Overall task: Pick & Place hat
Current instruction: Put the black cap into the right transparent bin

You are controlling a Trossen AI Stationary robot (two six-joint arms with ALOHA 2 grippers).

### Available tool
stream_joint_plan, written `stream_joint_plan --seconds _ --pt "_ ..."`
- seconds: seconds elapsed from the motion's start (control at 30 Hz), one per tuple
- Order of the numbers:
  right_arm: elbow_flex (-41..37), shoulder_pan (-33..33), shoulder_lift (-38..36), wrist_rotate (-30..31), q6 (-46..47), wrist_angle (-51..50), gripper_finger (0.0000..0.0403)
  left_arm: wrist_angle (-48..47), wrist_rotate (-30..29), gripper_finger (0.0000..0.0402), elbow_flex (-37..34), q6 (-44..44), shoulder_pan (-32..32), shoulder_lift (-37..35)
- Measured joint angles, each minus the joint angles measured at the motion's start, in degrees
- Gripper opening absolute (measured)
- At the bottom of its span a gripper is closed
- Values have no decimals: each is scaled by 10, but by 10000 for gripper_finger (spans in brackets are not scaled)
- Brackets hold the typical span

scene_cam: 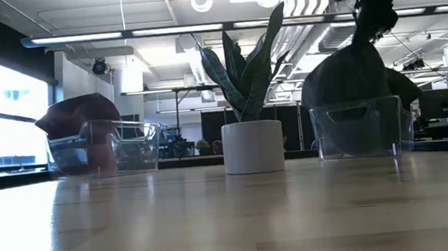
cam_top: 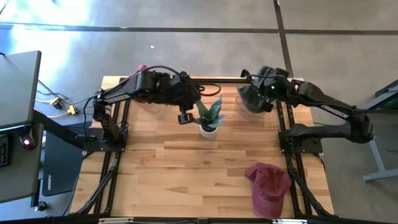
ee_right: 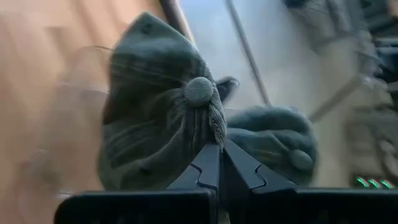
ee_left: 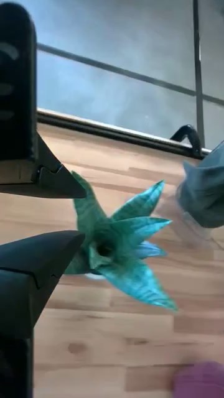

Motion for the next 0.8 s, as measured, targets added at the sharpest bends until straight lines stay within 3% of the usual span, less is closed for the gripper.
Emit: stream_joint_plan --seconds 0.17,0.23,0.5,0.8 --pt "-5 0 -1 124 18 -5 0 1 -16 87 0 29 12 -1" --pt "-5 0 -1 143 38 -10 1 1 -16 87 0 36 18 -1" --pt "-29 0 -2 118 276 -128 2 -20 -16 87 0 57 38 -1" --pt "-87 0 -2 113 378 -92 32 67 21 87 0 68 57 -1"
